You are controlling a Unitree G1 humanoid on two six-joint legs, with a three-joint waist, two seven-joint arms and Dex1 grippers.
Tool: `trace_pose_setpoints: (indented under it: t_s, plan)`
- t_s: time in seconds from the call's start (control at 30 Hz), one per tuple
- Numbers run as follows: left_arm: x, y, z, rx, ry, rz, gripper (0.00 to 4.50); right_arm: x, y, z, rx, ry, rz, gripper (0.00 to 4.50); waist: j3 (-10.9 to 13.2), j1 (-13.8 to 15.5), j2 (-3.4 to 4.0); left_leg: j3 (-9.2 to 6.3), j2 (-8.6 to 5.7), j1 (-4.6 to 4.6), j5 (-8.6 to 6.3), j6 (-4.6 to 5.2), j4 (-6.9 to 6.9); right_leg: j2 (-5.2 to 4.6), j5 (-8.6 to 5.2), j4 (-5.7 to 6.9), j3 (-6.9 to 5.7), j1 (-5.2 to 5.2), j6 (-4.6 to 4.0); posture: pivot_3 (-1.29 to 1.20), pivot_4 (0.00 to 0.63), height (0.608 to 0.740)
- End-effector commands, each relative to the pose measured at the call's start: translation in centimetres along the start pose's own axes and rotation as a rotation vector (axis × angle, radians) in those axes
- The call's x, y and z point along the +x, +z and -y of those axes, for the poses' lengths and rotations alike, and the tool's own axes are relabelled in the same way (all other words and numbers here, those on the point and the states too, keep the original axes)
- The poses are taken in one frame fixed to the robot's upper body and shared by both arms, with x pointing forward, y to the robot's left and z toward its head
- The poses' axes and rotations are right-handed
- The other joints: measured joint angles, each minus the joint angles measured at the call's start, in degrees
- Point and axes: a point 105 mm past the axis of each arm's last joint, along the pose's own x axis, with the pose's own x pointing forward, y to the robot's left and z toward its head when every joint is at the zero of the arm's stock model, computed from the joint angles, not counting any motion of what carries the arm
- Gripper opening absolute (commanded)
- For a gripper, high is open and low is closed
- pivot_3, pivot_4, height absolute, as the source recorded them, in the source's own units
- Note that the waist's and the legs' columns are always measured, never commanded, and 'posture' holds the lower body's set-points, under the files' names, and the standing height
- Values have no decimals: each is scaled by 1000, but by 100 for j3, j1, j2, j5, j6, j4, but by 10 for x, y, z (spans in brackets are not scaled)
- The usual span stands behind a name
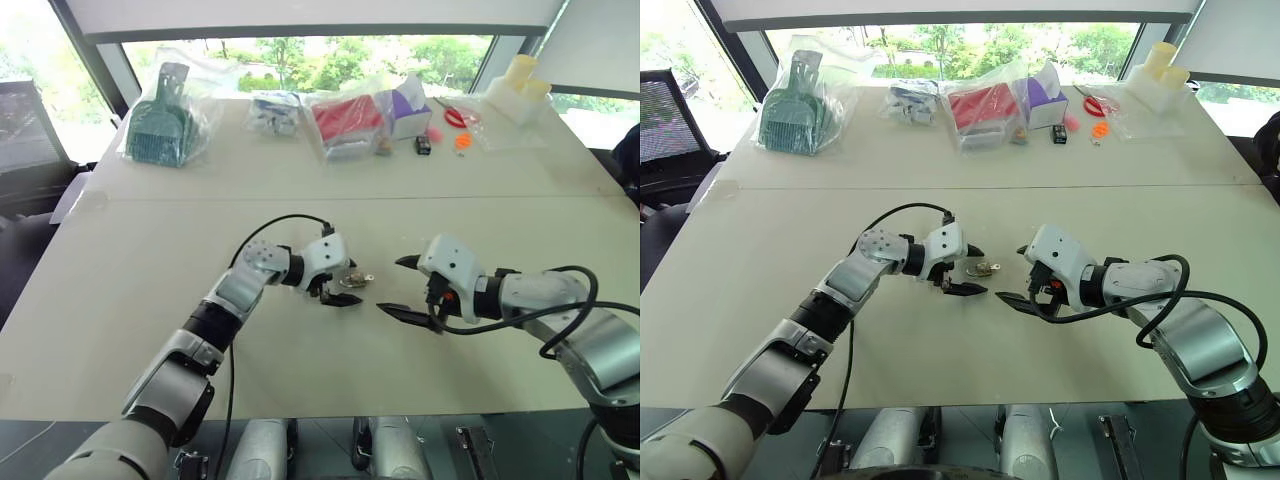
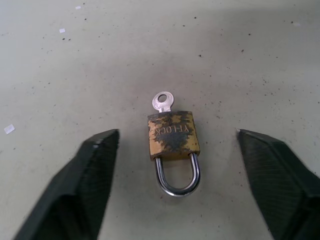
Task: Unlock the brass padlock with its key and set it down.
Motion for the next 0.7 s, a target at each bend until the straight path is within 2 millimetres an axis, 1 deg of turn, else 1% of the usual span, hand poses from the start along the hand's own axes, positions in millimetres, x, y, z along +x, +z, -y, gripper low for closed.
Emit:
trace_pose_setpoints:
  t_s: [0.03, 0.1, 0.13, 0.23, 0.3, 0.37, 0.47, 0.57, 0.63, 0.7]
  plan:
    - [-3, -7, -4, -9, 34, -29, 1754, -6, 10, 2, -42, -22, 28, 4500, 0, -2, 0, 0, 0, 1, 0, 0, 0, 0, 0, 1, 0, 0, 0, 0, 150, 740]
    - [-5, -9, -4, -15, 33, -32, 841, -6, 11, 2, -44, -19, 28, 4500, 0, -5, 0, 0, 0, 1, 0, 0, 0, 0, 0, 1, 0, 0, 0, 0, 150, 740]
    - [-6, -10, -4, -18, 32, -35, 753, -5, 11, 2, -46, -16, 28, 4500, 0, -5, 0, 0, 0, 2, 0, 0, 0, 0, 0, 1, 0, 0, 0, 0, 150, 740]
    - [-13, -9, -1, -17, 5, -32, 758, -4, 13, 2, -58, -9, 33, 4500, 0, -16, 0, 0, 1, 2, 0, 0, 0, 1, 0, 1, 0, 0, 0, 0, 150, 740]
    - [-24, -3, 0, -8, -9, -10, 758, -2, 17, 2, -87, -7, 46, 4500, -1, -54, 1, 2, 5, 4, 0, 0, -1, 3, 0, 2, 0, -1, 0, 0, 150, 740]
    - [-39, 5, -2, 25, -12, 7, 758, 3, 21, 6, -138, -25, 52, 4500, 0, -75, 1, 1, 8, 5, 0, 0, -4, 7, 0, 5, 0, -3, -1, 0, 150, 740]
    - [-65, 19, -8, 98, -3, 23, 758, 12, 22, 11, -275, -39, 26, 4500, 0, -125, 1, 0, 9, 3, 0, 0, -5, 9, -1, 5, 0, -6, -2, 0, 150, 740]
    - [-85, 27, -13, 138, -6, 7, 758, 24, 25, 12, -424, -36, 27, 4500, 0, -141, 1, 0, 3, 0, 0, 0, -3, 4, -1, 3, 0, -6, -1, 0, 150, 740]
    - [-96, 28, -13, 146, -28, -4, 758, 32, 32, 14, -500, -51, 58, 4500, 0, -150, 1, 2, -1, -2, 0, 0, -3, 1, -2, 0, 0, -5, 1, 0, 150, 740]
    - [-105, 31, -14, 167, -49, -12, 758, 40, 44, 17, -611, -81, 103, 4500, 0, -160, 1, 5, -3, -3, 0, 0, -3, 0, -1, 1, 1, -6, 2, 0, 150, 740]
